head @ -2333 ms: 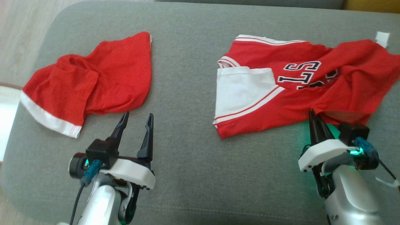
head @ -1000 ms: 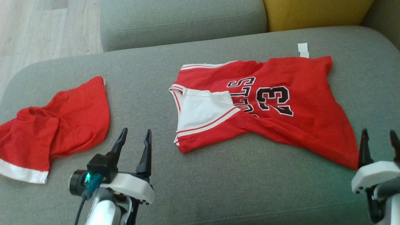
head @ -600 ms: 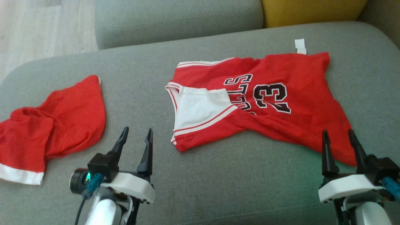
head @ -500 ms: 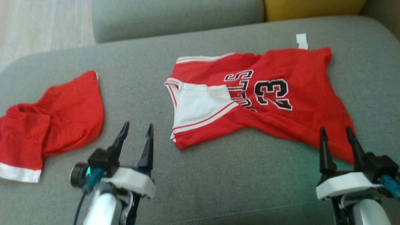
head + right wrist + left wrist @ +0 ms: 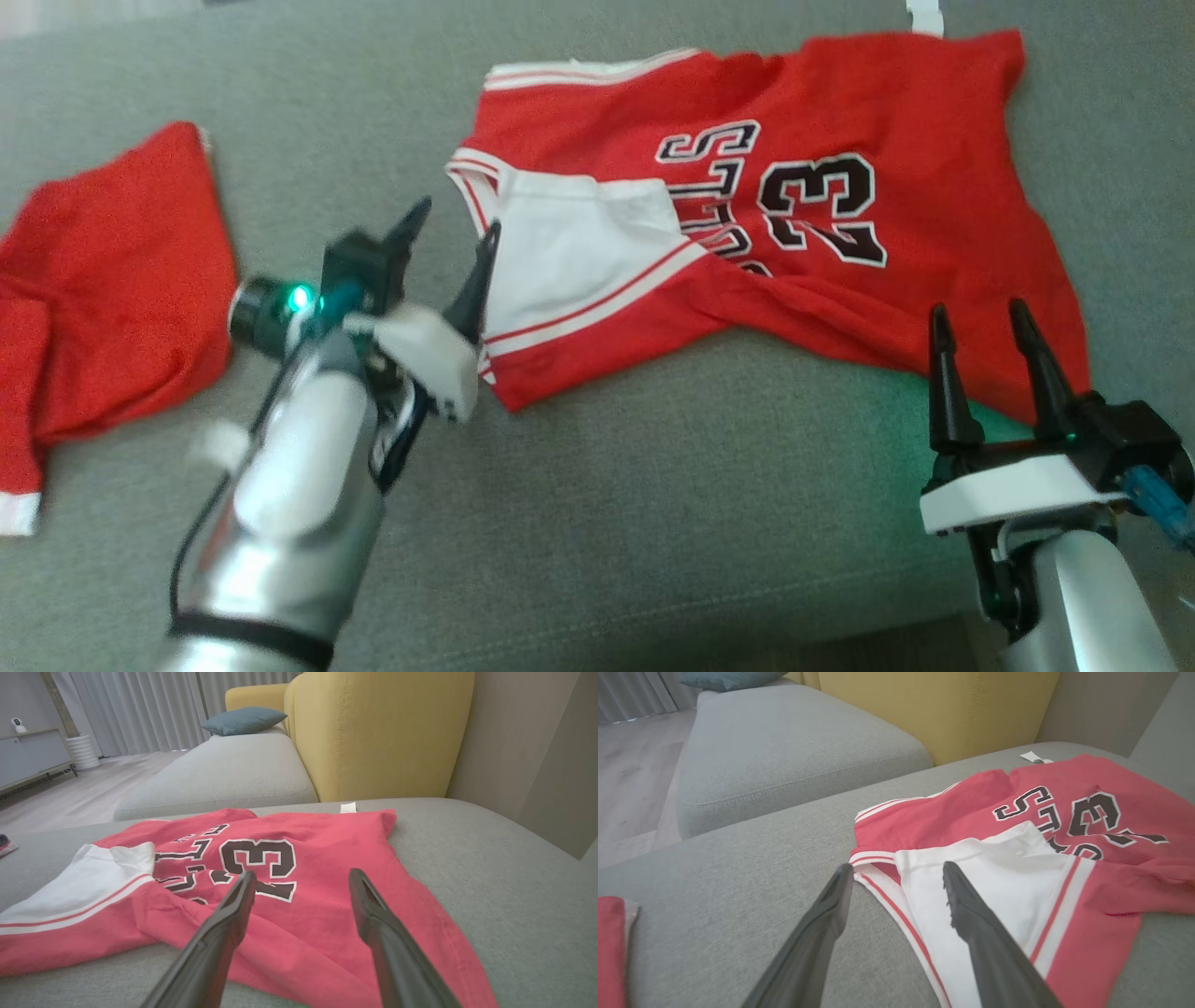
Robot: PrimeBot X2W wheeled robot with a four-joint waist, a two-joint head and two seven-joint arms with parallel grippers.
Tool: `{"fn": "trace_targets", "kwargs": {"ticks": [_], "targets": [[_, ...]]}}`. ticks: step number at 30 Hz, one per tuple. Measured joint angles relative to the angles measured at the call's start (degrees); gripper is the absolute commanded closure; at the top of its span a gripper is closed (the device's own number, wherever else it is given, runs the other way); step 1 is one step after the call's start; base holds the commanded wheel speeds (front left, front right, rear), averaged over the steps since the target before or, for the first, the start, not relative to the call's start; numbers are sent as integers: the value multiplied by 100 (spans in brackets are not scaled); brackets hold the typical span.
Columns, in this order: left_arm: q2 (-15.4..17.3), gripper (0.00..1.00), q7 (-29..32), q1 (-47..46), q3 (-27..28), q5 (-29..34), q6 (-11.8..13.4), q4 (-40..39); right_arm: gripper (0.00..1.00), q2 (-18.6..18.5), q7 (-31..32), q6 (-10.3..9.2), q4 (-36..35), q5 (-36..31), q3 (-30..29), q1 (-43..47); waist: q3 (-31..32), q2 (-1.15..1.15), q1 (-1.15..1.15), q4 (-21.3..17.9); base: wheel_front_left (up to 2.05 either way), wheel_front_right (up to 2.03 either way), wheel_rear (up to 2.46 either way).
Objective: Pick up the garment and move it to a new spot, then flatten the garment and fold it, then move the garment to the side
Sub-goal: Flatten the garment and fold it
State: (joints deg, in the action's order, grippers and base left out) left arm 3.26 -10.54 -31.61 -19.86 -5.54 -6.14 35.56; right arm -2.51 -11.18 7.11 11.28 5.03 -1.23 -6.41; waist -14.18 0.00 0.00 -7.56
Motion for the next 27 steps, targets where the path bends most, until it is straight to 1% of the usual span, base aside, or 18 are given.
{"fn": "trace_targets", "kwargs": {"ticks": [4,10,14,23,26,27], "targets": [[4,0,97,-623,-144,0,-49,611,0,0,-52,0,7,3,78,-63,-265,0,0,-136,0,0,0],[7,0,41,-1204,-249,-1,-93,1314,0,0,-103,0,65,118,112,-232,-533,0,0,-347,0,0,0],[4,0,-19,-1396,-328,-5,-93,1685,0,0,-154,0,109,155,126,-260,-609,0,0,-440,0,0,0],[-8,0,-203,-1619,-383,-24,-93,2218,0,0,-203,0,244,156,125,-270,-656,0,0,-534,0,0,0],[-16,0,-224,-1696,-522,-63,-94,2391,0,0,-252,0,250,156,125,-297,-681,0,0,-563,0,0,0],[-16,61,-224,-1728,-573,-63,-99,2431,0,0,-252,0,253,156,124,-322,-688,0,0,-574,0,0,0]]}}
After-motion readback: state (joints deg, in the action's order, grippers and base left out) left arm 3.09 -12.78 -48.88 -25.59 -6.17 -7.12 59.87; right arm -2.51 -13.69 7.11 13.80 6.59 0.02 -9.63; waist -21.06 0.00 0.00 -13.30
